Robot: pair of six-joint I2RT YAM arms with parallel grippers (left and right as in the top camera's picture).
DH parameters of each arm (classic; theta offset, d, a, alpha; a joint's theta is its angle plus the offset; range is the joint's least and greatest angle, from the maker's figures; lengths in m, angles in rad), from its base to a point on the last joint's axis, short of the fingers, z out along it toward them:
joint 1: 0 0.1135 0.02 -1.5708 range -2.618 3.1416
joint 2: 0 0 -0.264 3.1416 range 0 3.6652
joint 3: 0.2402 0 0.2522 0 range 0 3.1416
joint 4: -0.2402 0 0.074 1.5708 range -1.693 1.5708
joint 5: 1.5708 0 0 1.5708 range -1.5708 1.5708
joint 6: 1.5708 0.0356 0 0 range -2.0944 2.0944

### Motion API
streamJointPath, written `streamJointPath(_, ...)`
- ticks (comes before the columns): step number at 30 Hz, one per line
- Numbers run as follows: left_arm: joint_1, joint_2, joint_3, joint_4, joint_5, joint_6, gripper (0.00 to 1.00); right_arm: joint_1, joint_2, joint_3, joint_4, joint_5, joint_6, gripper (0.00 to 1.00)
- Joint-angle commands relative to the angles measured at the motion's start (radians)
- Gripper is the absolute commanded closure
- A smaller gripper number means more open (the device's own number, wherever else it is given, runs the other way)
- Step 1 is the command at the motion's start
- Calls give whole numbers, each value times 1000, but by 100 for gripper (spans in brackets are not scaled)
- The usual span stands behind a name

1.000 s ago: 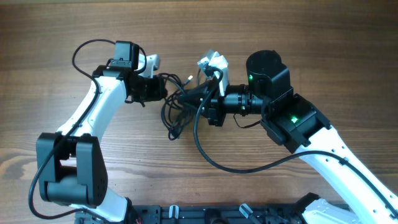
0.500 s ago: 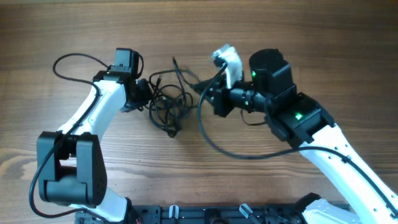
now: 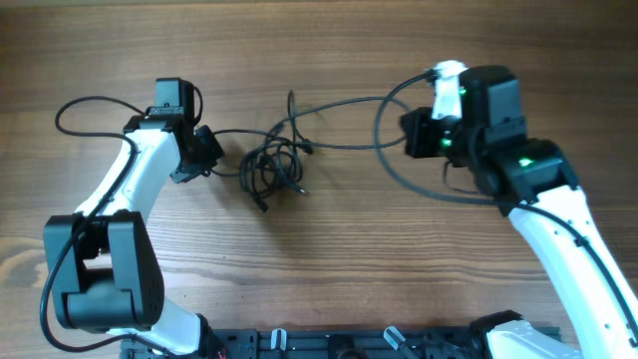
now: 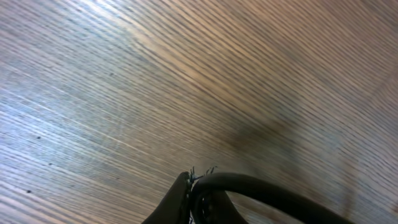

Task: Untangle cables
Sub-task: 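Pull the held cable far right with right gripper, stretching it out, then release the cable and bring right gripper back toward the bundle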

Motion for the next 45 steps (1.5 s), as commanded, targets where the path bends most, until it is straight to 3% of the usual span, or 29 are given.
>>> streamJointPath(1, 44, 11, -8, -5, -58, -21, 90, -127, -13, 2, -30, 192, 77, 96)
streamJointPath(12, 56, 11, -8, -5, -58, -21, 89, -429, -13, 2, -72, 217, 360, 96)
streamJointPath(19, 56, 11, -8, -5, -58, -21, 89, -490, -13, 2, -101, 287, 420, 96)
streamJointPath(22, 56, 11, -8, -5, -59, -21, 88, -500, -13, 1, -148, 423, 589, 93)
streamJointPath(24, 56, 11, -8, -5, -59, -21, 88, -505, -13, 1, -185, 506, 718, 86)
streamJointPath(27, 56, 11, -8, -5, -59, -21, 88, -513, -13, 1, -212, 565, 806, 84)
streamJointPath(29, 56, 11, -8, -4, -59, -21, 87, -513, -13, 1, -213, 576, 801, 85)
streamJointPath(31, 56, 11, -8, -4, -59, -21, 87, -513, -13, 1, -214, 565, 800, 96)
streamJointPath(35, 56, 11, -8, -2, -53, -21, 87, -513, -11, 1, -208, 441, 710, 95)
streamJointPath(41, 56, 11, -8, 10, 10, -21, 85, -512, 13, 1, -202, 159, 465, 59)
streamJointPath(45, 55, 11, -8, 14, 39, -20, 85, -462, 56, 1, -192, -13, 315, 48)
